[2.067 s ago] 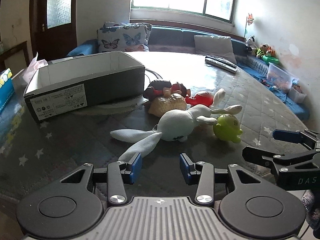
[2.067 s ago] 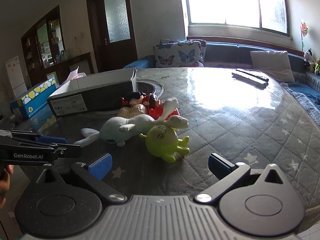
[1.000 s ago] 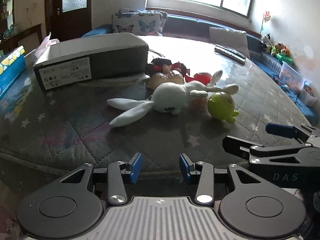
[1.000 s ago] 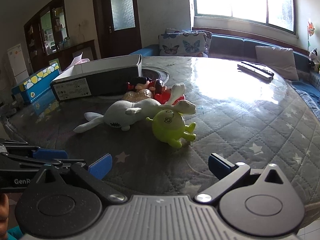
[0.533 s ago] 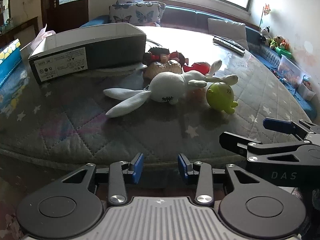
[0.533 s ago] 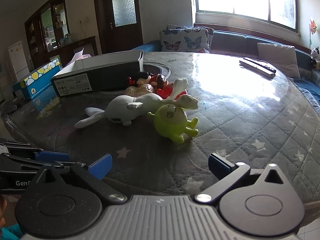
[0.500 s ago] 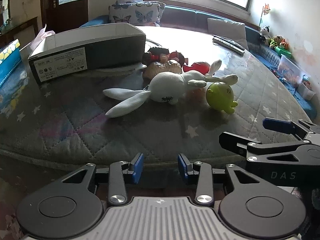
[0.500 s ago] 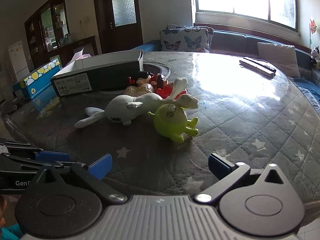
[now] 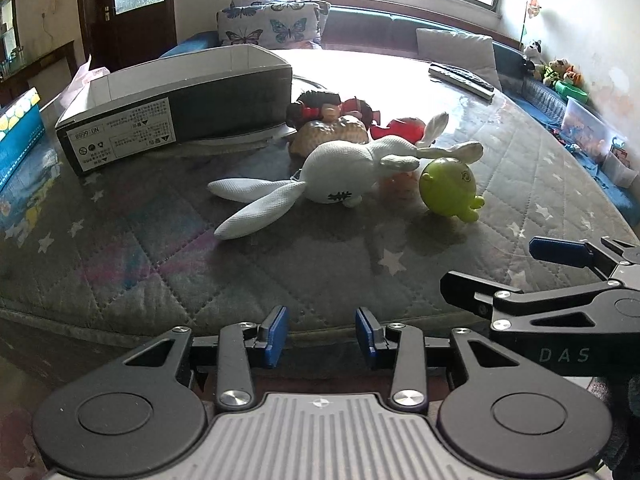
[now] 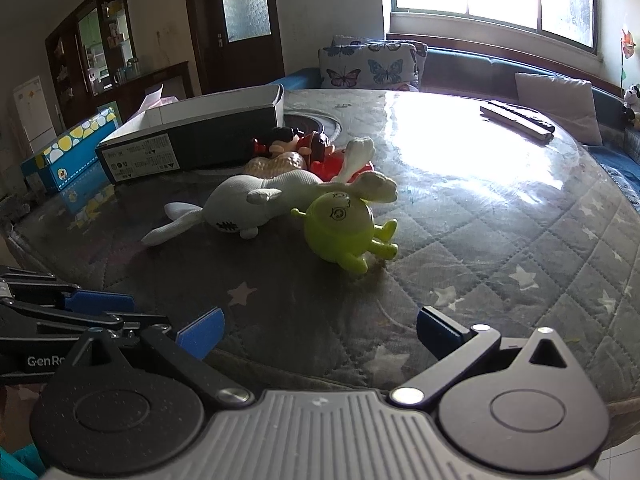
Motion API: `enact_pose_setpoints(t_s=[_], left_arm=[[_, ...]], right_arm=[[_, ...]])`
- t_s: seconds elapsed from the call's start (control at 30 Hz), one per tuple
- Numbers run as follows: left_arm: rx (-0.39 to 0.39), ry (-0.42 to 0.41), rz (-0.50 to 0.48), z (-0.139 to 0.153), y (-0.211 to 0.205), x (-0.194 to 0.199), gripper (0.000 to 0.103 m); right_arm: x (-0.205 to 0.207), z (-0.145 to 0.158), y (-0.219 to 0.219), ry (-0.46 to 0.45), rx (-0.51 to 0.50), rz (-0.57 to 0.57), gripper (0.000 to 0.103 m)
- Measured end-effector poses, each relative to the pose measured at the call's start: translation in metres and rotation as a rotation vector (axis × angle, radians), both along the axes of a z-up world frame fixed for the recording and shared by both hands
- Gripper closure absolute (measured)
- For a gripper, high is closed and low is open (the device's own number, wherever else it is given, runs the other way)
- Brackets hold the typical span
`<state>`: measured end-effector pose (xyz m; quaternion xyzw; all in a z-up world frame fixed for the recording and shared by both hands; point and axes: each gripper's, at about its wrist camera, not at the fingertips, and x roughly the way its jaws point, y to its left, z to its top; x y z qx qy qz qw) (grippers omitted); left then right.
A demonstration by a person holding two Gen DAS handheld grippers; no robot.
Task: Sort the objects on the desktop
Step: 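Move the left tool toward the white plush bunny on the table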
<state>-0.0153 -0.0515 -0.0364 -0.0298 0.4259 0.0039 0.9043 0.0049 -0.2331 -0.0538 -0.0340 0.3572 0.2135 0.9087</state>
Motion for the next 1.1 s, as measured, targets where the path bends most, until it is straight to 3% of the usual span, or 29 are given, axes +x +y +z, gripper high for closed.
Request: enact_pose_setpoints(t_s=[1.1], left_arm=[[-0.008, -0.01, -0.016, 0.0, 0.003, 0.014, 0.063]], right_arm=[[0.011, -0.007, 0.003, 0.031, -0.022, -0.006, 0.0]])
